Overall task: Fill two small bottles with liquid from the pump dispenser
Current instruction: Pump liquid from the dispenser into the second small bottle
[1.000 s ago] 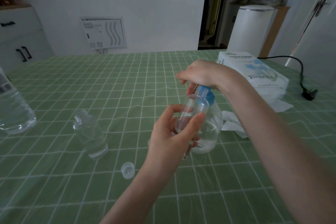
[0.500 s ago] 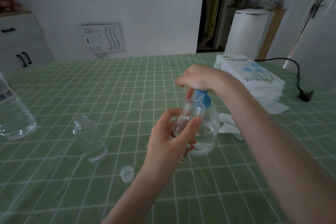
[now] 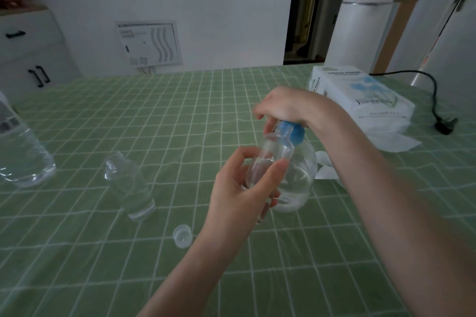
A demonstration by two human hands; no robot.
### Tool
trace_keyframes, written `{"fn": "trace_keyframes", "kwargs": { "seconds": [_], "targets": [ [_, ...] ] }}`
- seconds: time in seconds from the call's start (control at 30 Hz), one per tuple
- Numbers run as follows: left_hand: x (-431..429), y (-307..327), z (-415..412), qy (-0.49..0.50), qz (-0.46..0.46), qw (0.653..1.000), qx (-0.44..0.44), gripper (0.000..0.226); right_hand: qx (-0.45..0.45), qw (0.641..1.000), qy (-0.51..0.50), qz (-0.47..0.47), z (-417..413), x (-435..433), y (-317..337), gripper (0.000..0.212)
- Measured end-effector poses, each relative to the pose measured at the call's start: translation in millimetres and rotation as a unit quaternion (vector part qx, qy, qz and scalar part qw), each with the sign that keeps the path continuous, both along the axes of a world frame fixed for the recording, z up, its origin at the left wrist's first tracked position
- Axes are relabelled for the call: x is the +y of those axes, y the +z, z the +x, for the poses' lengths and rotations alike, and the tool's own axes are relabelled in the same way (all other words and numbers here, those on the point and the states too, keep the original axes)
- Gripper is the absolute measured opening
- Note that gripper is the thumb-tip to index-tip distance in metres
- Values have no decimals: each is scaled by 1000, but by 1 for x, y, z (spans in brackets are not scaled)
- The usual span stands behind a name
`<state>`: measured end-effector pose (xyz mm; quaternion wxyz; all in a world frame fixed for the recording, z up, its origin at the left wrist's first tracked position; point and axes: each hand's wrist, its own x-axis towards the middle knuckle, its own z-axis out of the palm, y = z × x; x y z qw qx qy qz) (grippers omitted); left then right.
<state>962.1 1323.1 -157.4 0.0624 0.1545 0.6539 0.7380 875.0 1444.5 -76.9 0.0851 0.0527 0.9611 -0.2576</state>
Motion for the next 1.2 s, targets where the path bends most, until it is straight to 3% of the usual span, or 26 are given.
{"fn": "trace_keyframes", "kwargs": {
  "seconds": [0.3,0.7,1.2],
  "targets": [
    [0,3,-1,-2,-2,1000,6,34,42,999,5,14,1,1,11,39],
    [0,0,0,6,-5,1000,4,39,11,1000,-2,-4,0,0,-1,42],
    [0,2,-3,4,5,1000,6,32,37,999,-1,5,-2,0,8,36]
  ]
}}
